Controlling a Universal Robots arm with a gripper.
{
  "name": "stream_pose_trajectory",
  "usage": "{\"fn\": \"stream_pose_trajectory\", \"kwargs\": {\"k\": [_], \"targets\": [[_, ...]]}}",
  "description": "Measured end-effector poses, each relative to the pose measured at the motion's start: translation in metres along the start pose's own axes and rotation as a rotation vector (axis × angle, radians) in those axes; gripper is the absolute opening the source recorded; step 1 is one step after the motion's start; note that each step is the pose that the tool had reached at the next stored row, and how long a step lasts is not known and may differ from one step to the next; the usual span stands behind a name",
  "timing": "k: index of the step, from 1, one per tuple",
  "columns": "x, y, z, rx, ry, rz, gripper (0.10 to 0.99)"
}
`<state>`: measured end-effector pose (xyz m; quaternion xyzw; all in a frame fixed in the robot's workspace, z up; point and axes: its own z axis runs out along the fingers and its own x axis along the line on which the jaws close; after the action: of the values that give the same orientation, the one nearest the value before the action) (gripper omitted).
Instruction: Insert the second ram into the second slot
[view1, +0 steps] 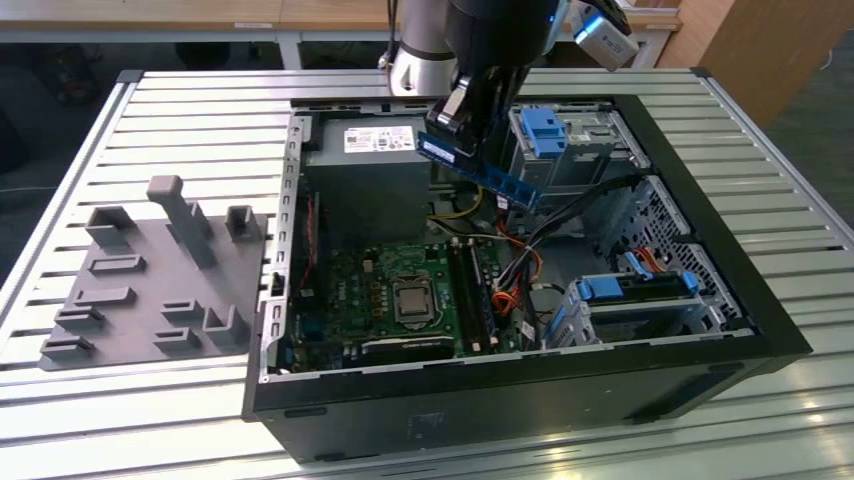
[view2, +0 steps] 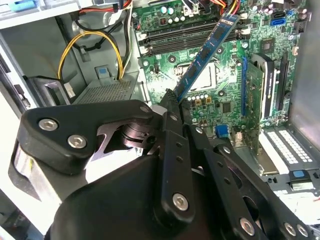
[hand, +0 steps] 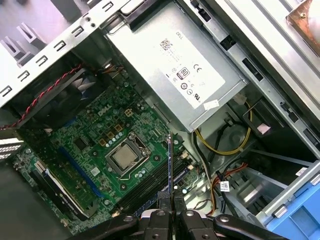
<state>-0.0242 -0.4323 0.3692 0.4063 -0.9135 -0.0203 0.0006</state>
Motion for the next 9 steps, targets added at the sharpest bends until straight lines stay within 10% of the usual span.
{"fn": "stream_pose_trajectory", "kwargs": {"k": [9], "targets": [[0.0000, 0.0000, 0.0000, 0.001, -0.0015, 0.038, 0.137]]}}
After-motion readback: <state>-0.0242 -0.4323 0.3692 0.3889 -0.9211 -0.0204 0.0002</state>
